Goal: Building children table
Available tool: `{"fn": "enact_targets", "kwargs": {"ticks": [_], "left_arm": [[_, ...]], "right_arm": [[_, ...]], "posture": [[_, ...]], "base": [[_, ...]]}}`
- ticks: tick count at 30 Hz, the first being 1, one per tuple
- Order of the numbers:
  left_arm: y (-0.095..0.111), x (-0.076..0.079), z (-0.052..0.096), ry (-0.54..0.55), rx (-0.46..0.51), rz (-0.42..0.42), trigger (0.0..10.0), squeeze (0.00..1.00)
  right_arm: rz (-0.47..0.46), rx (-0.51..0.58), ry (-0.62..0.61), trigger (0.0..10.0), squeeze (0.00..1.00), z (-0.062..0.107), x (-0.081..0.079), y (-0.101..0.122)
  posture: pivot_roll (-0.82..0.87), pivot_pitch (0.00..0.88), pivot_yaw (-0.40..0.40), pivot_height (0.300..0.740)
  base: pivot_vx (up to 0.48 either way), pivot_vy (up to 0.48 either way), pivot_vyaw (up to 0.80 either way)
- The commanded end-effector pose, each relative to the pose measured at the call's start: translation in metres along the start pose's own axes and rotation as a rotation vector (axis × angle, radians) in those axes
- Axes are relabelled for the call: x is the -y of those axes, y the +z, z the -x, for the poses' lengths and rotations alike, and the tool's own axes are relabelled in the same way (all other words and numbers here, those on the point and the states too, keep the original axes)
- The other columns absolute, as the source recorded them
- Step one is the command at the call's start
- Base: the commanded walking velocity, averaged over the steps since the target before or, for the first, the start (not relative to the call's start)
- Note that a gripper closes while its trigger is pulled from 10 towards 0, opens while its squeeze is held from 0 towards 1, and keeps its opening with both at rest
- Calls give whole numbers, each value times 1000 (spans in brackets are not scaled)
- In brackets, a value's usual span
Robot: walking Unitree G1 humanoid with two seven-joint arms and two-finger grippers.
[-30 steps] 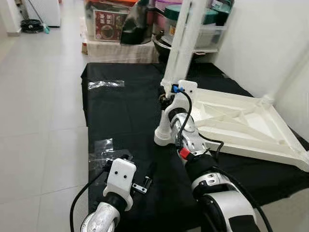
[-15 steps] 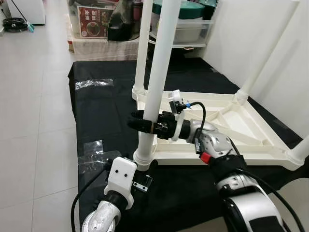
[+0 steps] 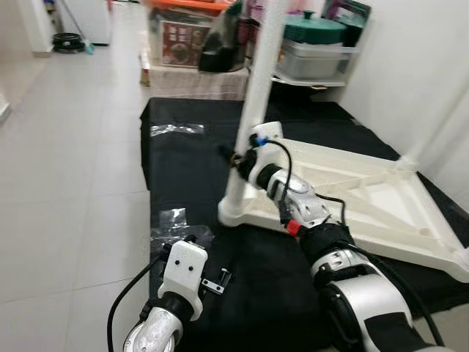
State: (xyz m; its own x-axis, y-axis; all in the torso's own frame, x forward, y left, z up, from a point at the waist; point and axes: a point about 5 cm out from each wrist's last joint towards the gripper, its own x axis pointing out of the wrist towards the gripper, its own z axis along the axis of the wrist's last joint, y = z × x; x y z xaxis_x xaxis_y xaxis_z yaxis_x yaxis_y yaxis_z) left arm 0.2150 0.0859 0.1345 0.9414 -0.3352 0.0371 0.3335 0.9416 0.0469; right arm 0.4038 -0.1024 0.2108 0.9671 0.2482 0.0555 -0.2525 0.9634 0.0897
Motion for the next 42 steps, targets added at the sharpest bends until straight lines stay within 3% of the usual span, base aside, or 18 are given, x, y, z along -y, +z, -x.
{"fn": "enact_targets", "kwargs": {"ticks": [1,7,9,10,12,13,16,17,24,25,26,27,28,29,33,34,37,42], "left_arm": [[-6,3,0,-13,-24,9,10000,0],[-6,2,0,-16,-25,5,10000,0],[-6,3,0,-17,-26,4,10000,0],[-7,3,0,-18,-27,4,10000,0],[-7,3,0,-18,-28,4,10000,0],[-7,3,0,-18,-28,4,10000,0],[-7,3,0,-18,-26,4,10000,0],[-6,3,0,-15,-25,5,10000,0],[-5,3,-1,-13,-24,7,10000,0],[-4,3,-1,-13,-22,9,10000,0],[-4,3,-1,-13,-22,9,10000,0],[-4,3,-1,-14,-23,9,10000,0],[-4,3,-1,-14,-23,9,10000,0],[-4,3,-2,-14,-22,9,10000,0],[-3,3,-2,-13,-21,8,10000,0],[-3,2,-2,-12,-20,7,10000,0],[-3,2,-2,-11,-19,6,10000,0],[-3,2,-2,-11,-21,6,10000,0]], "right_arm": [[-10,-39,-231,0,0,9,28,-11],[-63,16,-476,0,0,20,18,-13],[-84,30,-454,0,0,18,9,-12],[-86,50,-415,10000,0,16,1,-10],[-84,62,-393,10000,0,15,-5,-8],[-84,95,-343,10000,1000,14,-11,-6],[-78,130,-303,10000,1000,14,-13,-3],[-138,131,-188,10000,0,10,-16,-3],[-188,110,35,10000,0,8,-11,-4],[-233,20,550,10000,0,22,-13,-5],[-233,20,550,10000,0,22,-13,-5],[-215,5,786,10000,0,35,-13,-4],[-215,5,786,10000,0,35,-13,-4],[-223,-37,951,10000,0,46,-13,-5],[-225,-61,1050,10000,0,51,-15,-5],[-210,-84,1164,10000,0,49,-28,-6],[-169,-100,1208,10000,0,45,-38,-9],[-101,-87,1115,10000,0,32,-50,-13]], "posture": [[103,28,-137,740],[104,28,-134,740],[104,23,-134,740],[104,24,-135,740],[103,21,-136,740],[103,25,-134,740],[108,26,-143,740],[106,30,-141,740],[105,31,-141,740],[100,32,-143,740],[100,32,-143,740],[102,33,-141,740],[102,33,-141,740],[103,33,-143,740],[112,36,-146,740],[115,38,-142,740],[115,38,-142,740],[118,42,-144,740]], "base": [[0,0,0],[0,0,0],[0,0,0],[0,0,0],[0,0,0],[0,0,0],[0,0,0],[0,0,0],[0,0,0],[0,0,0],[0,0,0],[0,0,0],[0,0,0],[0,0,0],[0,0,0],[0,0,0],[0,0,0],[0,0,0]]}}
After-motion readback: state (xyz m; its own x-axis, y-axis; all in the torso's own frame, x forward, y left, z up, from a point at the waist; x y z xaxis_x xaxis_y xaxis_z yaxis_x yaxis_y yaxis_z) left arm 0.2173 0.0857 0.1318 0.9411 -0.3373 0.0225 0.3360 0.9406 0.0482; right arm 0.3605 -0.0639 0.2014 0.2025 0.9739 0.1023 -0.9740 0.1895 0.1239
